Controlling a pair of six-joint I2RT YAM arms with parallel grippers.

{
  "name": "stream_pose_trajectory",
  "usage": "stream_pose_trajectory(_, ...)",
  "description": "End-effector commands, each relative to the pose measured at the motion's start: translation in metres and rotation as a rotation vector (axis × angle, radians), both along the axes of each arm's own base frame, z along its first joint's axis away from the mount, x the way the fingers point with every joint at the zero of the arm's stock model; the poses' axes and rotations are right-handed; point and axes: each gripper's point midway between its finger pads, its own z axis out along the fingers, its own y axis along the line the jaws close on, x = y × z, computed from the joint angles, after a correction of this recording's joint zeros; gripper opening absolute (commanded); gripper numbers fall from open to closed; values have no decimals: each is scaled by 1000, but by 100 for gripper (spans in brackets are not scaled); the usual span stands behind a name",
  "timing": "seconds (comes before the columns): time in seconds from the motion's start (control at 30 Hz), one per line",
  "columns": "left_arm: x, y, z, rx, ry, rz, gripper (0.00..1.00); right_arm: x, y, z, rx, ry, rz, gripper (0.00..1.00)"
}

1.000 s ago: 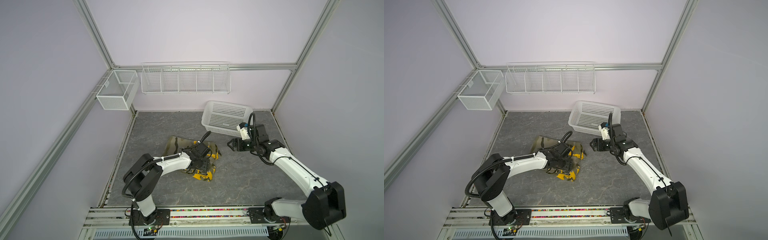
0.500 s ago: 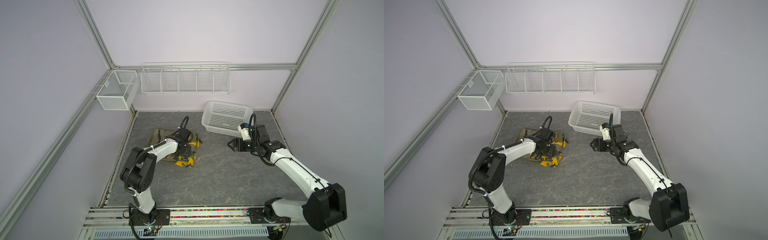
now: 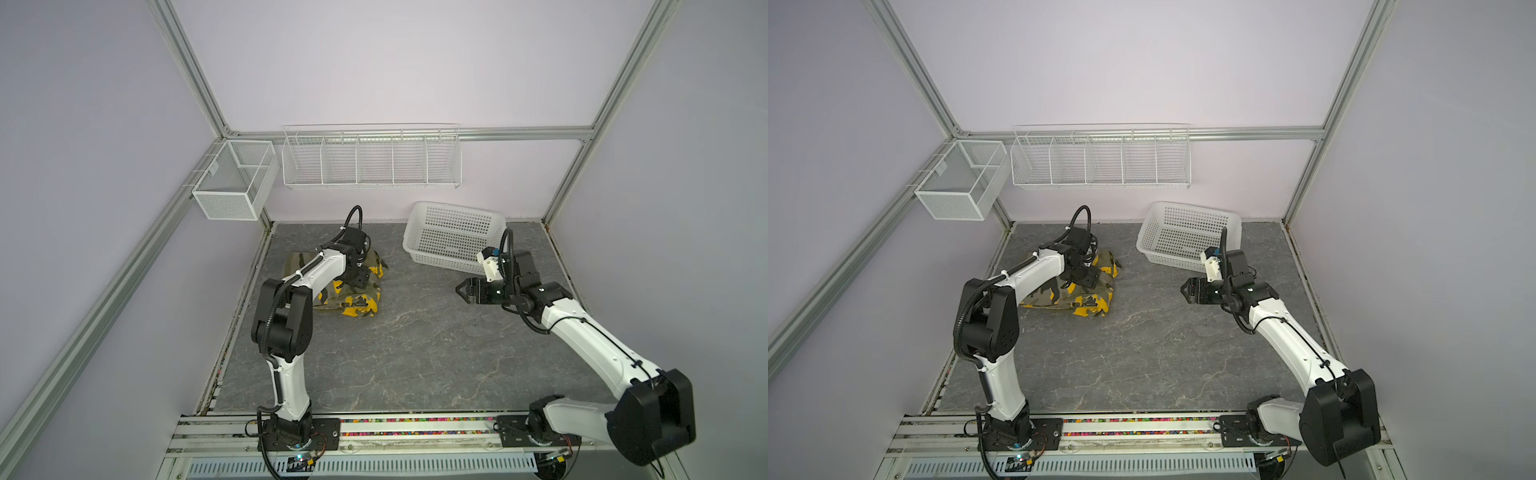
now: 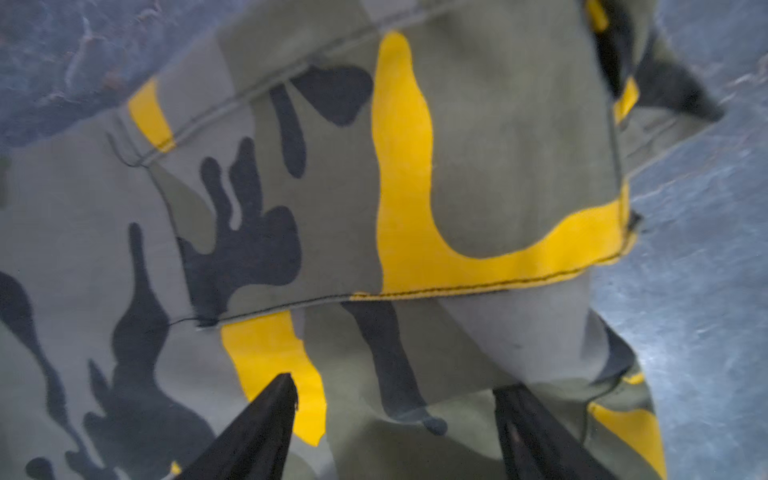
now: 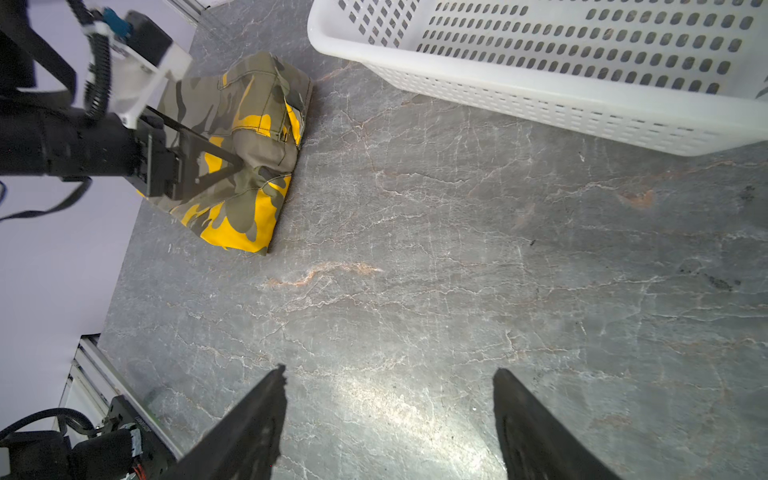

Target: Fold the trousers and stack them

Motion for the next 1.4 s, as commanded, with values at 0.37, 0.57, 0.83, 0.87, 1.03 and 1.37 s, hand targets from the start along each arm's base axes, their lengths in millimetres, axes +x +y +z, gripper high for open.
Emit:
stream_pose_trajectory(0.37, -75, 54, 14, -118, -13, 508, 82, -1, 2, 21, 96, -34, -28, 93)
stream_pose_trajectory(0.57, -71, 55, -19, -206, -22, 524, 82, -5, 3, 23, 116, -32, -30, 93)
stream_pose_trajectory(0.83, -77, 56, -59, -155, 50, 504, 79, -9, 0, 20, 108, -26, -36, 93)
stream_pose_trajectory(0.87, -77, 56, -63, -159, 52, 504, 79, -9, 0, 19, 107, -25, -37, 93)
stream_pose_trajectory(1.03, -62, 59, -75, -141, 47, 511, 73, -8, 0, 15, 104, -15, -39, 93)
stream_pose_trajectory(1.37, -7, 78, -61, -174, 27, 525, 66, -8, -2, 13, 104, -10, -52, 93)
